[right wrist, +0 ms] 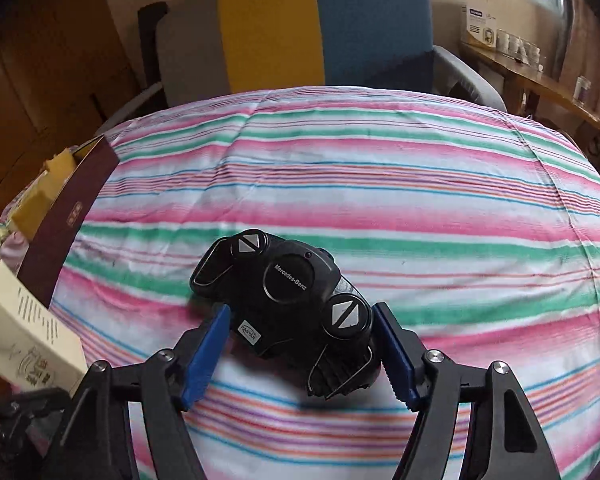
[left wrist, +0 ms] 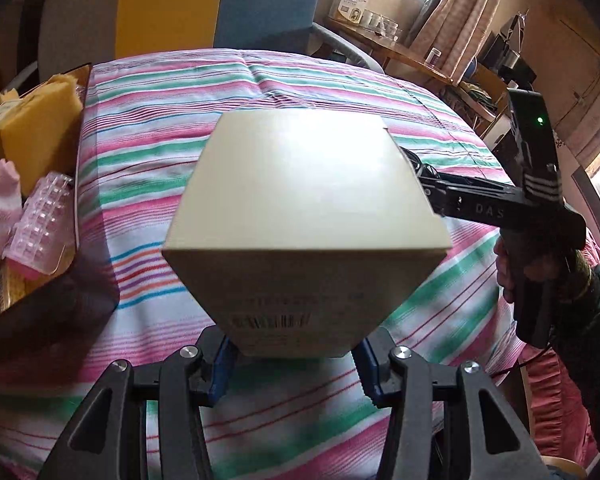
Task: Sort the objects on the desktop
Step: 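Grasp the black Mercedes-Benz device with the right gripper while the left holds the box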
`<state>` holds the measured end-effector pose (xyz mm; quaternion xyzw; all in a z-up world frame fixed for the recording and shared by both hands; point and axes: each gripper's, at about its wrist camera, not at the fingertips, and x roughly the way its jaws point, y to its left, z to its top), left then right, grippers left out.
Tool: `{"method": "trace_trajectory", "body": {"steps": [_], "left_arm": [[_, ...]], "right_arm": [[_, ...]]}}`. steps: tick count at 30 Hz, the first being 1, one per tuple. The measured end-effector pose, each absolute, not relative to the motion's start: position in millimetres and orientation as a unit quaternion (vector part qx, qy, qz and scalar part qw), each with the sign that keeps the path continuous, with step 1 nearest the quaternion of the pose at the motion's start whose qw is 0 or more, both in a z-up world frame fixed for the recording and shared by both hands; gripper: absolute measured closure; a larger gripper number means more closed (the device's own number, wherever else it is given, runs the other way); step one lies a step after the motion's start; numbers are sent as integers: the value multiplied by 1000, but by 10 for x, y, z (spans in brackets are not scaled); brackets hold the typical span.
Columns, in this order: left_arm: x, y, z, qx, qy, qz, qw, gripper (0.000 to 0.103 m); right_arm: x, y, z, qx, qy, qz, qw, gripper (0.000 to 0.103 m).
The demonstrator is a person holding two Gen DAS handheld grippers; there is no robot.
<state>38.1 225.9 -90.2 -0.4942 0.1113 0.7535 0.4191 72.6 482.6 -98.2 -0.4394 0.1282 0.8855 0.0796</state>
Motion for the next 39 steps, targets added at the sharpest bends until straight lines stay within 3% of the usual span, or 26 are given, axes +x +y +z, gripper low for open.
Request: {"method": "trace_trajectory", "body": {"steps": [6, 9, 12, 20, 28, 39], "left_arm": [[468, 1984, -893, -496, 101, 756, 415, 52], [492, 1847, -858, -491, 91, 762, 412, 52], [475, 1738, -810, -484, 75, 767, 414, 51], [442, 1898, -653, -447, 91, 775, 436, 47], [227, 2493, -502, -438, 113, 763, 463, 44], [292, 2373, -550, -440, 147, 756, 463, 38]], "right_arm": [[1184, 4362, -970, -438, 155, 884, 51, 28], [1397, 4148, -949, -433, 191, 880, 25, 18], [1577, 3972, -912, -433, 208, 877, -4, 19], [1539, 4074, -712, -409, 132, 898, 89, 19], [1094, 4173, -878, -425, 112, 893, 94, 20], [1005, 4149, -1051, -407, 101, 903, 90, 12]]}}
